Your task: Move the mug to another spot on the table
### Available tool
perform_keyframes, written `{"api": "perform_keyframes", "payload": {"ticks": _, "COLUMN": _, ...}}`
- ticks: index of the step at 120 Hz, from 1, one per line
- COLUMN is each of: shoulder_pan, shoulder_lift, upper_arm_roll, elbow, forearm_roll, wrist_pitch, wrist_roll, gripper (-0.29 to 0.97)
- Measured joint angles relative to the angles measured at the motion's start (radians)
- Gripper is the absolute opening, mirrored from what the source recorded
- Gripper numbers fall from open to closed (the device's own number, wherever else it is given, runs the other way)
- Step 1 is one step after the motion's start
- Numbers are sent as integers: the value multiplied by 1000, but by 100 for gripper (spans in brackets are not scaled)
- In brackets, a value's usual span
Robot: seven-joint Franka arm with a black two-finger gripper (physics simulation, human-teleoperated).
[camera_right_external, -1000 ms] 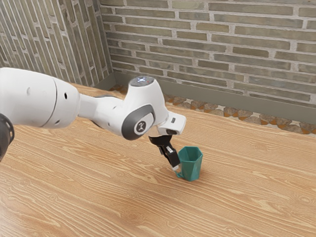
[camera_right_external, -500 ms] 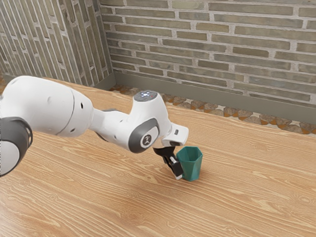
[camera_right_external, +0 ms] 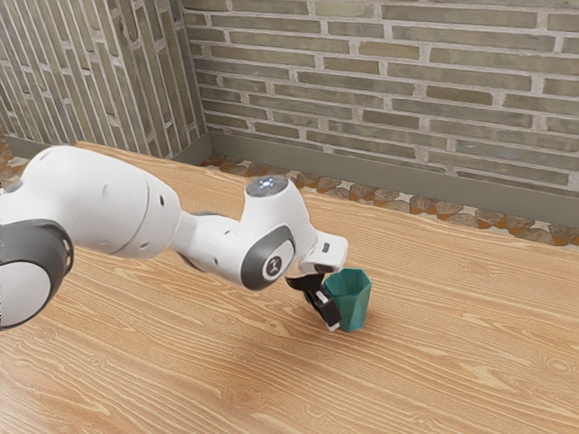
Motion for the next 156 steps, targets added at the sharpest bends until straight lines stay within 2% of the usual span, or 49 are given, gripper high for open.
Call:
{"api": "perform_keyframes", "payload": {"ticks": 42, "shoulder_pan": -6, "shoulder_lift": 9, "upper_arm_roll": 0, "elbow": -1, "forearm_roll": -8, "wrist_pitch": 37, "wrist_roll": 6, "gripper": 44}}
{"api": "perform_keyframes", "payload": {"ticks": 90, "shoulder_pan": -5, "shoulder_lift": 15, "upper_arm_roll": 0, "elbow": -1, "forearm_roll": -10, "wrist_pitch": 53, "wrist_roll": 7, "gripper": 24}}
{"api": "perform_keyframes", "payload": {"ticks": 156, "shoulder_pan": 0, "shoulder_lift": -2, "upper_arm_roll": 0, "elbow": -3, "forearm_roll": -26, "wrist_pitch": 98, "wrist_roll": 7, "gripper": 15}}
